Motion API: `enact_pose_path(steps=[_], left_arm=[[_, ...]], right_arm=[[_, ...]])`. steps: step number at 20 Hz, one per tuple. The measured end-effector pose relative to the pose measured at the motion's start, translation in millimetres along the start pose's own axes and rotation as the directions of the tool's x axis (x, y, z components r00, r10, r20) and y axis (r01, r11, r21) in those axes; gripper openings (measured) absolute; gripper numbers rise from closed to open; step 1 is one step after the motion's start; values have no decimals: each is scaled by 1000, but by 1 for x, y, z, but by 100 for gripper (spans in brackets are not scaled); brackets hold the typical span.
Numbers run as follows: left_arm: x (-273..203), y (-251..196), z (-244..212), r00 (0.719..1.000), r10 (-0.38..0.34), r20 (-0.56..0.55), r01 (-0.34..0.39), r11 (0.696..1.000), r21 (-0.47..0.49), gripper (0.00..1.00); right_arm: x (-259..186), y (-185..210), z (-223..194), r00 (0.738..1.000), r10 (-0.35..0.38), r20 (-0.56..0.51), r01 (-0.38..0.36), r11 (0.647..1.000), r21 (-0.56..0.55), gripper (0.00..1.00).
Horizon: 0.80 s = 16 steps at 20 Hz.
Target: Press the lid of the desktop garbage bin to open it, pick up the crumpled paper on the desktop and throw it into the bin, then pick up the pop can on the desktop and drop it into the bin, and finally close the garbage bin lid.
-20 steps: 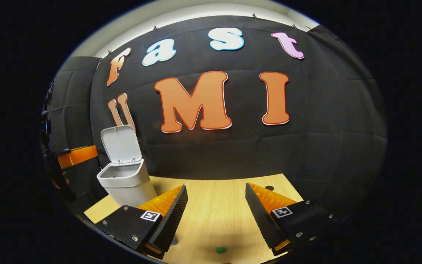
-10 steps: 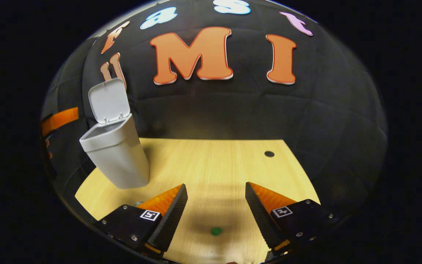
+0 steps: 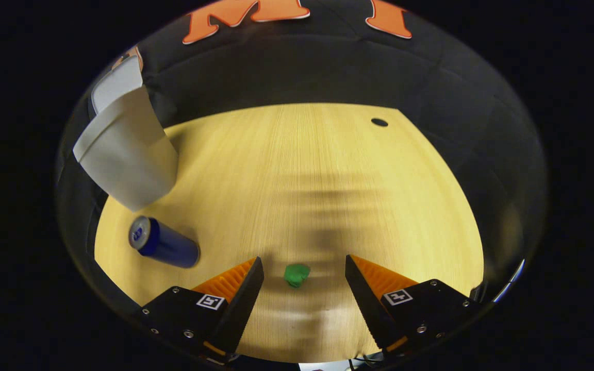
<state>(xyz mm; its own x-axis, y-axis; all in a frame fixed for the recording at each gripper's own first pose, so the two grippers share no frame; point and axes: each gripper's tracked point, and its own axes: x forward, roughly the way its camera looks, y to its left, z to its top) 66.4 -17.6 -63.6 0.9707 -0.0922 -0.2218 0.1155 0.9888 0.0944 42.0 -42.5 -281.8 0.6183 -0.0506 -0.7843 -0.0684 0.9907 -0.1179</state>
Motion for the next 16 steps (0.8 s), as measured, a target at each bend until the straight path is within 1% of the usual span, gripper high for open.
enact_pose_path(steps=[5,8,10,11,12,13,14,15,16], left_arm=[[7,9,-15,999,15,-39,-14,1000,11,93],[13,19,-25,998,27,-63,-28,1000,-11,93],[15,25,-30,996,40,-78,-42,999,-22,93],[15,29,-30,995,48,-82,-50,998,-26,93],[16,31,-32,995,53,-85,-55,998,-29,93],[18,34,-32,995,56,-88,-59,998,-30,93],[17,35,-33,994,59,-91,-61,998,-28,93],[19,36,-35,994,60,-95,-62,998,-24,93],[19,36,-34,993,61,-97,-63,998,-19,93]], right_arm=[[-11,2,-1,992,-2,-126,-1,1000,-25,96],[-26,3,12,988,-5,-153,-2,999,-44,96],[-38,2,27,989,-8,-149,1,999,-52,94],[-44,1,35,989,-14,-146,6,998,-56,92],[-50,0,44,989,-17,-147,8,998,-58,85],[-56,-1,53,989,-19,-150,11,998,-55,82],[-61,-2,61,987,-15,-162,7,999,-49,76],[-68,-1,68,984,-6,-176,-1,999,-40,72],[-74,1,78,984,1,-180,-7,999,-33,66]])
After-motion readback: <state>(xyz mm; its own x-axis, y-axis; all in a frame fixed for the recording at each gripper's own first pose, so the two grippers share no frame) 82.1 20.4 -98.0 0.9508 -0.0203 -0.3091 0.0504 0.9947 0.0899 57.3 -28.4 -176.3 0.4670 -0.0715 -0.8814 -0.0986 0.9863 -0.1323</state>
